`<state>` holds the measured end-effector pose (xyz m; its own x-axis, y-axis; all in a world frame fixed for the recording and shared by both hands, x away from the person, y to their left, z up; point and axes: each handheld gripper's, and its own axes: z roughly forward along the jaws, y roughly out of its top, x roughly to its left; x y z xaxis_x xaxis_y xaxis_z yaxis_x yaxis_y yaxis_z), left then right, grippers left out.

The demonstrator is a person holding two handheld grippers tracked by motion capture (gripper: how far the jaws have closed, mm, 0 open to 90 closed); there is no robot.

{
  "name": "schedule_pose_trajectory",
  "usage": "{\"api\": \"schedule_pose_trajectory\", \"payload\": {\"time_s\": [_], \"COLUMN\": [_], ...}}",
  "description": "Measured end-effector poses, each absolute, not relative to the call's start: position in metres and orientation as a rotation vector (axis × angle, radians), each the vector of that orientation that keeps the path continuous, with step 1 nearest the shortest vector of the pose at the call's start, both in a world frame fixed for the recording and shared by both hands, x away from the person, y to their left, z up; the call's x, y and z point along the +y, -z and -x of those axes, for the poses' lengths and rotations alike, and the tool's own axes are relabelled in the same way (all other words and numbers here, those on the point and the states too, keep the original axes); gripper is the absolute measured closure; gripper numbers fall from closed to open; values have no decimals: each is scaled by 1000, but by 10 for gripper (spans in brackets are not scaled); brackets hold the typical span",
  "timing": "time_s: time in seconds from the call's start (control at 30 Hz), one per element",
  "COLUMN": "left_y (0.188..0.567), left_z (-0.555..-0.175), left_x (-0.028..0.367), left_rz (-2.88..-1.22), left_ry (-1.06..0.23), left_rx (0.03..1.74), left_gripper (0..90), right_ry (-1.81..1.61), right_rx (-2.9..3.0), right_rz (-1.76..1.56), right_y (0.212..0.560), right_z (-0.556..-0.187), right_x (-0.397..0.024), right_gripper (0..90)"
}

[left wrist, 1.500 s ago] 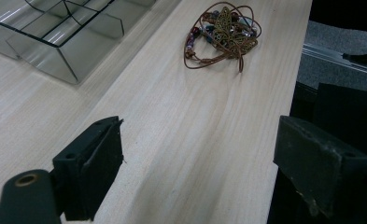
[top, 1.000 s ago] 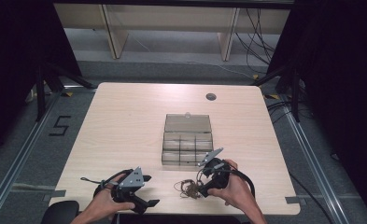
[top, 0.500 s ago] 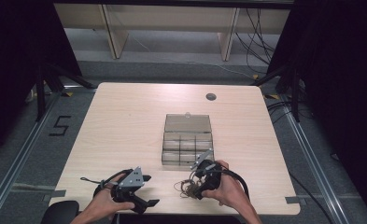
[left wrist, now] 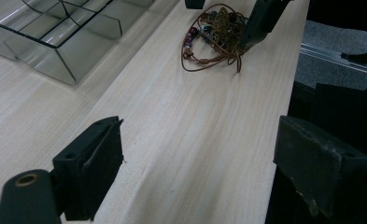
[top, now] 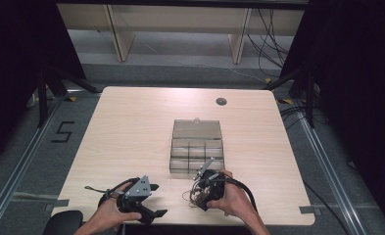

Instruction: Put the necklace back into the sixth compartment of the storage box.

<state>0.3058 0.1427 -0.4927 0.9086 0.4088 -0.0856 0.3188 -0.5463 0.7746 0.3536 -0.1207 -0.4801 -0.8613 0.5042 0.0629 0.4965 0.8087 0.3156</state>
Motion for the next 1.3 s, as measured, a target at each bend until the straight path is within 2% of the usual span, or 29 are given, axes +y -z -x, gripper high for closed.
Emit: {"api": "schedule_pose_trajectory", "payload": {"time_s": [0.2,0.23,0.27,0.3,0.33,0.37,0.47,0.7,1.3], "left_y": [493,492,493,492,492,492,492,492,492], "left_z": [-306,-307,-306,-306,-305,-305,-306,-307,-308], "left_x": [143,144,143,144,143,143,143,144,144], "left_rz": [-2189,-2204,-2191,-2206,-2190,-2190,-2187,-2197,-2193], "left_ry": [-128,-134,-125,-144,-140,-140,-138,-131,-150], "left_rx": [517,509,517,509,519,519,522,515,501], "left_gripper": [151,151,151,151,151,151,151,151,151], "right_ry": [-483,-479,-479,-482,-474,-474,-487,-449,-443], "right_rx": [2987,2993,2993,3006,3018,3018,3040,3038,3029], "right_rz": [-768,-741,-741,-701,-682,-682,-639,-624,-543], "right_y": [485,483,483,481,481,481,480,470,432], "right_z": [-354,-354,-354,-353,-353,-353,-355,-354,-367], "right_x": [-118,-118,-118,-118,-117,-117,-119,-121,-117], "right_gripper": [306,409,409,513,579,579,749,832,843]}}
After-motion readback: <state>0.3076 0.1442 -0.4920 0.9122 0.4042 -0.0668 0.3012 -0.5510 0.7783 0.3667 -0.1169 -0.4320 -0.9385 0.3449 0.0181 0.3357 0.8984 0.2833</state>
